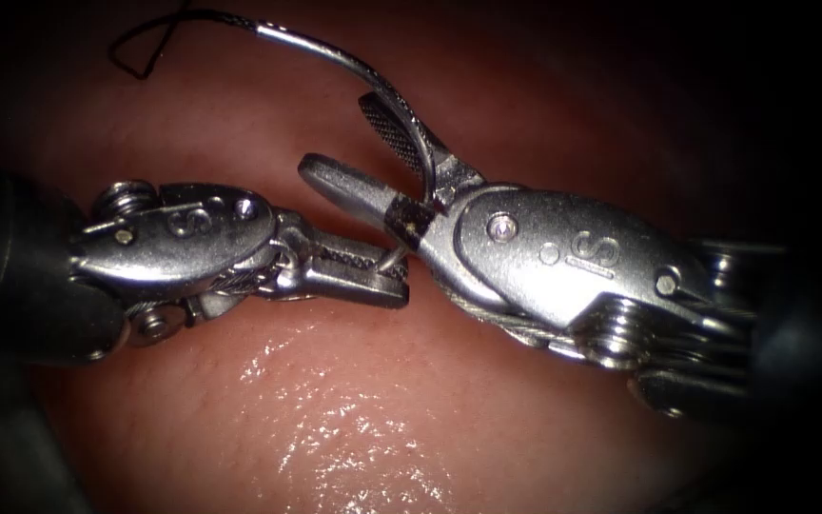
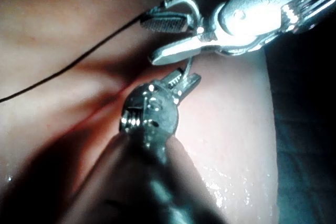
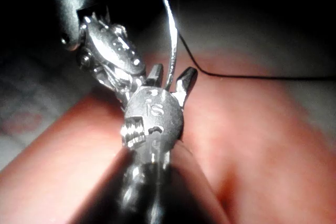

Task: Wound Closure
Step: Pass the needle from the left to the right gripper

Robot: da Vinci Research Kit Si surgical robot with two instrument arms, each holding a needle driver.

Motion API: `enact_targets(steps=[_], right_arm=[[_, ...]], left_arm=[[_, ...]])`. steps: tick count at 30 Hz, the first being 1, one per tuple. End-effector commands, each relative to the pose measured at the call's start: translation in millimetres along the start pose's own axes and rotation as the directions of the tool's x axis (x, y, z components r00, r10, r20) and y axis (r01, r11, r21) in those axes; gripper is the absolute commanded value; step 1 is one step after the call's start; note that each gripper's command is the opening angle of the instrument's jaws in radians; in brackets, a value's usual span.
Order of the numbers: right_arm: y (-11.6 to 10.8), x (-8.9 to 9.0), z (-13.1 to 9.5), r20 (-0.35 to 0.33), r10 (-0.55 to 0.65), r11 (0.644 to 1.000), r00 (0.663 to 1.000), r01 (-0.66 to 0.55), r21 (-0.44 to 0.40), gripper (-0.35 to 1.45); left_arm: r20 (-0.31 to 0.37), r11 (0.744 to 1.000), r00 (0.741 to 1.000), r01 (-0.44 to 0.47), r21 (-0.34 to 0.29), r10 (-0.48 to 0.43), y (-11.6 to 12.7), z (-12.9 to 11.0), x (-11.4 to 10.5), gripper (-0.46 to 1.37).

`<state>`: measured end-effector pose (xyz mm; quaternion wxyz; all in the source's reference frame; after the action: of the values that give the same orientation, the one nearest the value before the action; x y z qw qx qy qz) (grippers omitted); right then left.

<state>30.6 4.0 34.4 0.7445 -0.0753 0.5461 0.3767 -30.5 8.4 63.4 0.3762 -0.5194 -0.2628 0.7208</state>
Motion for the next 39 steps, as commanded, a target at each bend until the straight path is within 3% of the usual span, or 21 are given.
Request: enact_targets(steps=[1, 3, 6, 9, 12, 14, 23, 31, 39], right_arm=[[0.0, 0.1, 0.0, 0.004, 0.001, 1.0, 1.0, -0.001, -0.007, -0.35], [0.0, 0.2, 0.0, 0.004, 0.001, 1.0, 1.0, -0.001, -0.006, -0.33], [0.1, 0.2, 0.0, 0.004, 0.002, 1.0, 1.0, -0.001, -0.006, 0.03], [0.1, 0.2, 0.0, 0.004, 0.002, 1.0, 1.0, -0.002, -0.006, 0.2], [0.3, 0.3, 0.1, 0.01, 0.002, 0.999, 1.0, -0.002, -0.039, 0.88], [0.5, 0.4, 0.1, 0.014, 0.003, 0.998, 1.0, -0.002, -0.058, 1.11], [1.1, 1.5, -0.1, 0.028, 0.013, 0.995, 1.0, -0.01, -0.101, 1.25], [1.6, 2.4, -0.6, 0.036, 0.022, 0.989, 0.999, -0.016, -0.144, 1.28], [2.2, 3.0, -0.8, 0.107, 0.039, 0.97, 0.994, -0.012, -0.243, 1.41]], left_arm=[[0.0, 1.0, 1.0, 0.0, -0.005, 0.0, 0.1, -0.1, 0.0, -0.35], [0.0, 1.0, 1.0, 0.0, -0.005, 0.0, 0.1, -0.1, 0.0, -0.35], [0.0, 1.0, 1.0, 0.001, -0.005, -0.001, 0.2, -0.2, 0.1, -0.35], [-0.001, 1.0, 1.0, 0.002, -0.003, -0.002, 0.3, -0.2, 0.2, -0.35], [-0.003, 1.0, 1.0, 0.006, 0.002, -0.006, 0.4, -0.2, 0.6, -0.35], [-0.007, 1.0, 1.0, 0.014, 0.009, -0.014, 0.4, -0.3, 0.9, -0.35], [-0.055, 0.994, 0.997, 0.055, 0.097, -0.049, 0.5, -0.1, 2.2, -0.35], [-0.071, 0.98, 0.997, 0.02, 0.199, -0.006, 0.4, 0.6, 2.3, -0.35], [-0.05, 0.929, 0.999, 0.001, 0.37, 0.018, 0.8, 1.2, 2.4, -0.35]])
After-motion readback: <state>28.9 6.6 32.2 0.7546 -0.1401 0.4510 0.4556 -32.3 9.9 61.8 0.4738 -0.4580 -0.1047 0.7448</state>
